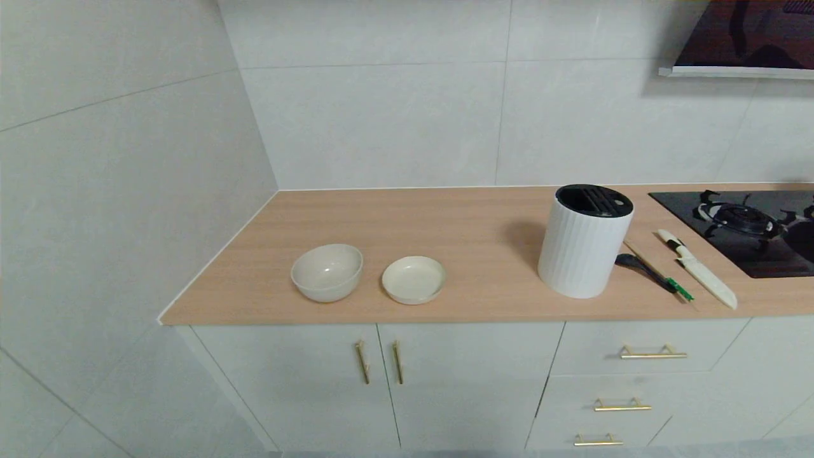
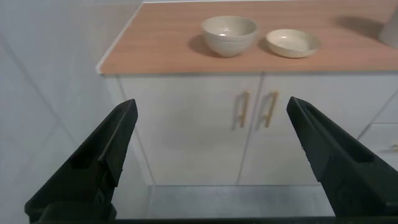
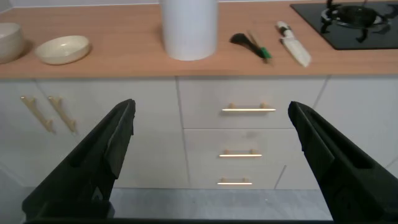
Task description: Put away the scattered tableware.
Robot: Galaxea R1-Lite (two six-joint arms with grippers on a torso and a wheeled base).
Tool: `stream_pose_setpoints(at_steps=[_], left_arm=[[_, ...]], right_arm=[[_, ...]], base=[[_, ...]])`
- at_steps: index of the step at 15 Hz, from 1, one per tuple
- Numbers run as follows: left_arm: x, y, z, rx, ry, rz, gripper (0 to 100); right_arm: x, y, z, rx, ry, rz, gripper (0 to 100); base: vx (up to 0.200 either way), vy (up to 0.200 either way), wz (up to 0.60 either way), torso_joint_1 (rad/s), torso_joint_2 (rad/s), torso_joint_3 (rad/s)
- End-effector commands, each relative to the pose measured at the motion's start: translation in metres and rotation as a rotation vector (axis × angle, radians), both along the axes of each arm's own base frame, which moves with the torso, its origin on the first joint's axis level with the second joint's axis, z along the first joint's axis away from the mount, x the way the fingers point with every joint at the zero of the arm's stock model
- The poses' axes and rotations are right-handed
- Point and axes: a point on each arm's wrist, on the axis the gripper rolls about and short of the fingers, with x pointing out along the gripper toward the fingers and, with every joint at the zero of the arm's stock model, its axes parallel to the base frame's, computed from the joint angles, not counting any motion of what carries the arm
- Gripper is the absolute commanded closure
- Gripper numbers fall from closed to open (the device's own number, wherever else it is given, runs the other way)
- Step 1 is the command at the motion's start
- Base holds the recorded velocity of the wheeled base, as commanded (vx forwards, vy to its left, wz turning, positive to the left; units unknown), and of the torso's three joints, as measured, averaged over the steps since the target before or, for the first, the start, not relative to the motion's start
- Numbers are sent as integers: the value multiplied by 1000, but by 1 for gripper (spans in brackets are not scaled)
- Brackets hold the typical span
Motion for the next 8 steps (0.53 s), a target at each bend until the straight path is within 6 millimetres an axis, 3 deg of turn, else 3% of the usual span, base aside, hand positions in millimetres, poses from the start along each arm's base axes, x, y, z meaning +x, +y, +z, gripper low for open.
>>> stream_pose_setpoints(at_steps=[1, 8], left_arm=[[0, 0, 0, 0, 0, 0, 0], [0, 0, 0, 0, 0, 1, 0]], right_arm=[[0, 0, 0, 0, -1, 1, 0], [0, 0, 0, 0, -1, 1, 0]], base=[[0, 200, 0, 2, 7, 2], [0, 200, 0, -2, 0, 3]])
